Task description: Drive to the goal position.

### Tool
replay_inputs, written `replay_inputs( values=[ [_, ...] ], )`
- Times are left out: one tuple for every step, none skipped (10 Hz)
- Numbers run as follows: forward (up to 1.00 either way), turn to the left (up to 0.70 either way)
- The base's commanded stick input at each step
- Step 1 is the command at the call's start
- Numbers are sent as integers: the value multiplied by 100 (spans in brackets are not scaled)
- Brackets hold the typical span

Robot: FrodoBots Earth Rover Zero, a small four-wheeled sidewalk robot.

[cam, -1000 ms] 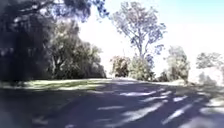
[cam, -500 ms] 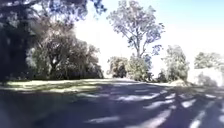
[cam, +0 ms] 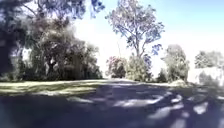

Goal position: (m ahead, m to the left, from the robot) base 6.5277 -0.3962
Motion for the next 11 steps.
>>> replay_inputs(
  values=[
    [100, 0],
    [100, 0],
    [100, 0],
    [100, 0],
    [100, 0],
    [100, 0],
    [100, 0],
    [100, 0],
    [100, 0],
    [100, 0],
    [100, 0]
  ],
)
